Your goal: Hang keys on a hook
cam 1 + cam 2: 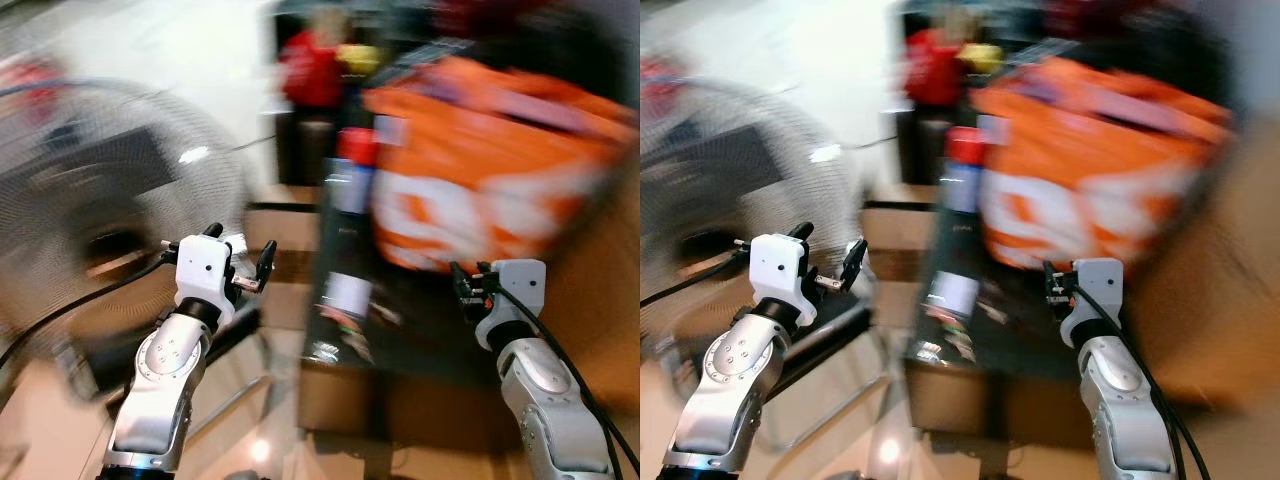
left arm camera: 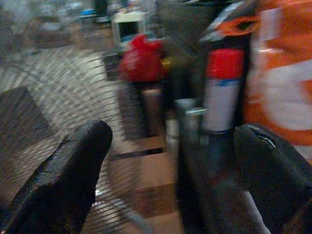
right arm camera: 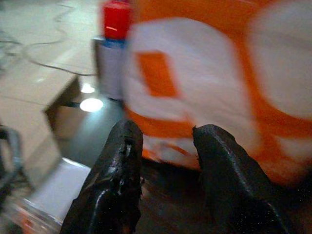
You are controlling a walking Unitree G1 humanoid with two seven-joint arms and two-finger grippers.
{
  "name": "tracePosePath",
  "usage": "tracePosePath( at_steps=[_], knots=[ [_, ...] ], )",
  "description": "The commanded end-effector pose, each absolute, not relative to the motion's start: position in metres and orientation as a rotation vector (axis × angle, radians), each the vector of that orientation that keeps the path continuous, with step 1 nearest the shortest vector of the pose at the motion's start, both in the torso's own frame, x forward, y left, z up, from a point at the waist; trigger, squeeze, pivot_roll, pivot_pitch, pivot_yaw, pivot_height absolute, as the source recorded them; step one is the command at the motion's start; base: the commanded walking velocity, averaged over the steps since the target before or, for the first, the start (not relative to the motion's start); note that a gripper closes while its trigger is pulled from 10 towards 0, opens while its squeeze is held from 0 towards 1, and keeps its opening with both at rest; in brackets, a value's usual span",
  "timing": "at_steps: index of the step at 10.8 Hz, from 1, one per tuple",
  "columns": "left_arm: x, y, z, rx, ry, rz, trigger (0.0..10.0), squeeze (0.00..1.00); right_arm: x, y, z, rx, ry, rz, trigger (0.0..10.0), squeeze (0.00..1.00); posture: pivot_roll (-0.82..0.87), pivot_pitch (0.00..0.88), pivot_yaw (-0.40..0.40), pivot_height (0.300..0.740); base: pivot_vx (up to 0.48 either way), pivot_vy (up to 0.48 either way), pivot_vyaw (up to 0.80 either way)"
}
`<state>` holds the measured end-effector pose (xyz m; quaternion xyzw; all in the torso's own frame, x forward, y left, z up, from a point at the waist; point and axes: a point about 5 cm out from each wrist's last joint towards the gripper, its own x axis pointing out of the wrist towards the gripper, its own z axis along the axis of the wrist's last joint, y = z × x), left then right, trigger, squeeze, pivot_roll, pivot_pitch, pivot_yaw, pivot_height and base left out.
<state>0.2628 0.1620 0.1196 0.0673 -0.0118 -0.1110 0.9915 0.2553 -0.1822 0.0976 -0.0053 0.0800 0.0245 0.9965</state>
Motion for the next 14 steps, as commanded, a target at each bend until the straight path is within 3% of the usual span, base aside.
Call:
tracePosePath(
  at_steps=[1, 3, 6, 9, 11, 13, 14],
  knots=[
    [0.264, 0.161, 0.12, 0.127, -0.027, -0.229, 10.0, 0.0, 0.254, -0.188, 0.099, -0.02, 0.151, 0.029, 10.0, 0.0, -0.08, 0.055, -0.002, 0.74, 0.375, 0.0, 0.0],
    [0.265, 0.162, 0.12, 0.134, -0.024, -0.224, 10.0, 0.0, 0.255, -0.191, 0.099, -0.027, 0.155, 0.024, 10.0, 0.0, -0.08, 0.06, -0.005, 0.74, 0.36, 0.0, 0.0],
    [0.264, 0.16, 0.117, 0.142, 0.002, -0.267, 10.0, 0.0, 0.255, -0.194, 0.096, -0.073, 0.184, 0.031, 10.0, 0.0, -0.08, 0.067, -0.006, 0.74, 0.0, 0.0, 0.0],
    [0.263, 0.15, 0.106, 0.194, 0.08, -0.466, 10.0, 0.0, 0.263, -0.205, 0.08, -0.17, 0.329, 0.047, 10.0, 0.0, -0.09, 0.076, -0.005, 0.74, 0.0, 0.0, 0.0],
    [0.257, 0.132, 0.095, 0.229, 0.163, -0.729, 10.0, 0.0, 0.267, -0.204, 0.042, -0.281, 0.549, 0.158, 10.0, 0.0, -0.1, 0.092, 0.0, 0.74, 0.0, 0.0, 0.0],
    [0.253, 0.127, 0.088, 0.256, 0.201, -0.81, 10.0, 0.0, 0.271, -0.194, 0.029, -0.351, 0.576, 0.228, 10.0, 0.0, -0.1, 0.113, 0.007, 0.74, 0.0, 0.0, 0.0],
    [0.252, 0.126, 0.088, 0.262, 0.203, -0.831, 10.0, 0.0, 0.27, -0.193, 0.018, -0.475, 0.618, 0.302, 10.0, 0.0, -0.1, 0.132, 0.007, 0.74, 0.0, 0.0, 0.0]
  ],
)
